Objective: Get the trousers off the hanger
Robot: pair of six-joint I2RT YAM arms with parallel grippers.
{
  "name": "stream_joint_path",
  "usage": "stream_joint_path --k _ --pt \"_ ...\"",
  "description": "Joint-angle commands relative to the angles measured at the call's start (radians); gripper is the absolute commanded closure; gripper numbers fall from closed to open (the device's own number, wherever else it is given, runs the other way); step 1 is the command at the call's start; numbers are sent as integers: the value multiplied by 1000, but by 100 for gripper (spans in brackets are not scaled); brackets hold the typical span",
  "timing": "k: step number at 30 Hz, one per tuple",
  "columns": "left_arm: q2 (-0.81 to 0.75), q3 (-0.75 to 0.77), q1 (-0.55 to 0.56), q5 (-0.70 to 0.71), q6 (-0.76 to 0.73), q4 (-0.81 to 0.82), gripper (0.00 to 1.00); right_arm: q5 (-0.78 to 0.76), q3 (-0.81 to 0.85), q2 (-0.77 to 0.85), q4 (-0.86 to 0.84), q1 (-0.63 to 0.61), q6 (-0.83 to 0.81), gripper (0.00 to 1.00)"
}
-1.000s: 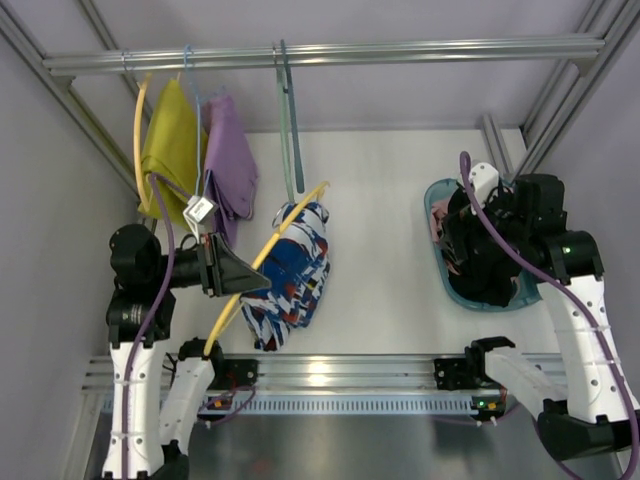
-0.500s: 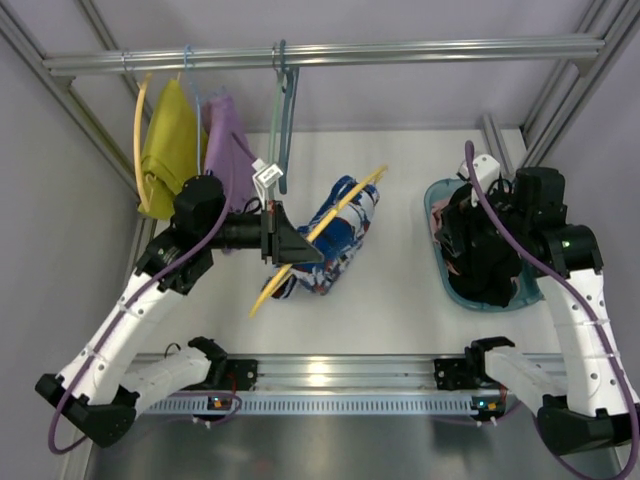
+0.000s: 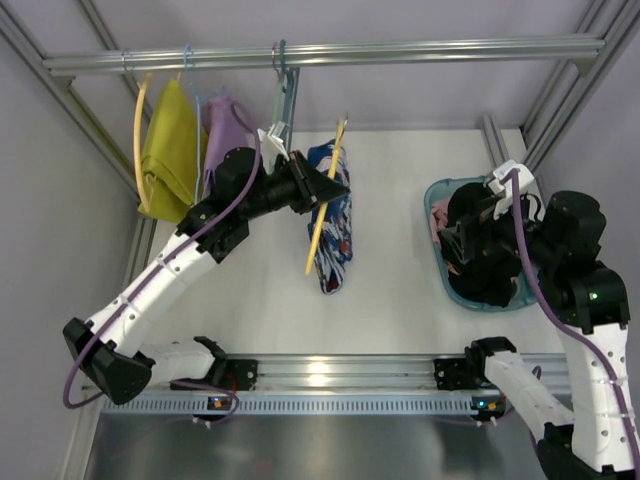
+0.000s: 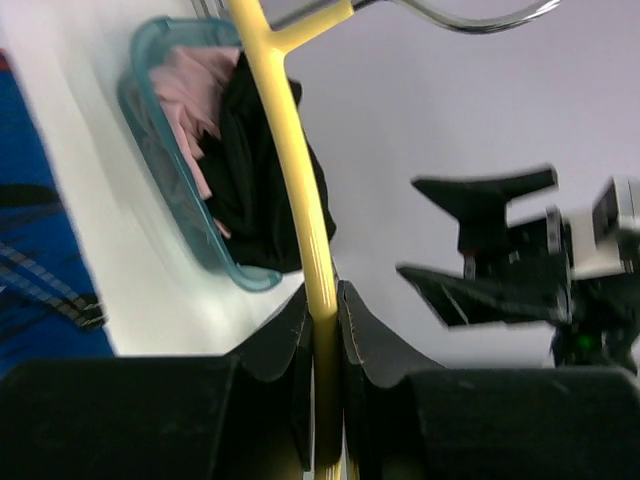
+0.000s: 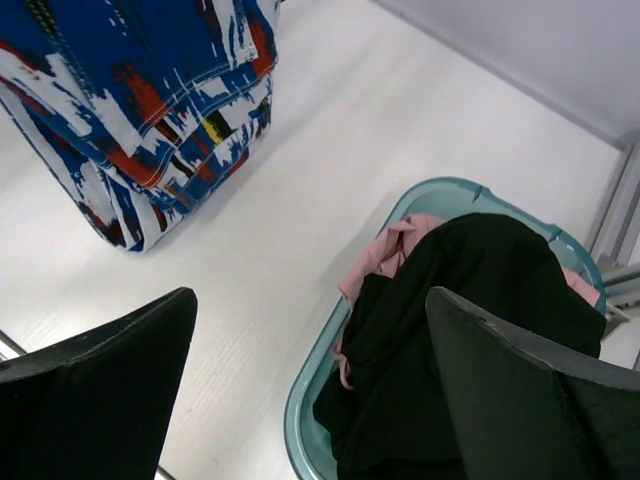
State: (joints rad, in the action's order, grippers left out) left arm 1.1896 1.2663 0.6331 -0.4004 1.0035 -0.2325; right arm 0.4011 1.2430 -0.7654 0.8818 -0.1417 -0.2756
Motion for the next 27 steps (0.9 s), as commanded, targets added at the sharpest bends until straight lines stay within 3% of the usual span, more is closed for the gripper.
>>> stream_joint_path --k 1,9,14,15,19,27 --pt "23 131 17 156 64 197 100 38 -25 26 -84 -9 39 1" --pt "134 318 126 348 9 119 100 54 -105 37 -240 -56 79 2" --pt "183 361 160 357 49 114 100 41 -191 81 -455 -166 150 10" --pt "198 367 158 348 72 114 100 36 -251 96 -572 -186 171 16" --pt "234 401 160 316 121 116 100 -126 -387 144 -775 -297 155 21" --pt "283 449 165 316 142 116 100 -189 -432 61 -901 -472 75 20"
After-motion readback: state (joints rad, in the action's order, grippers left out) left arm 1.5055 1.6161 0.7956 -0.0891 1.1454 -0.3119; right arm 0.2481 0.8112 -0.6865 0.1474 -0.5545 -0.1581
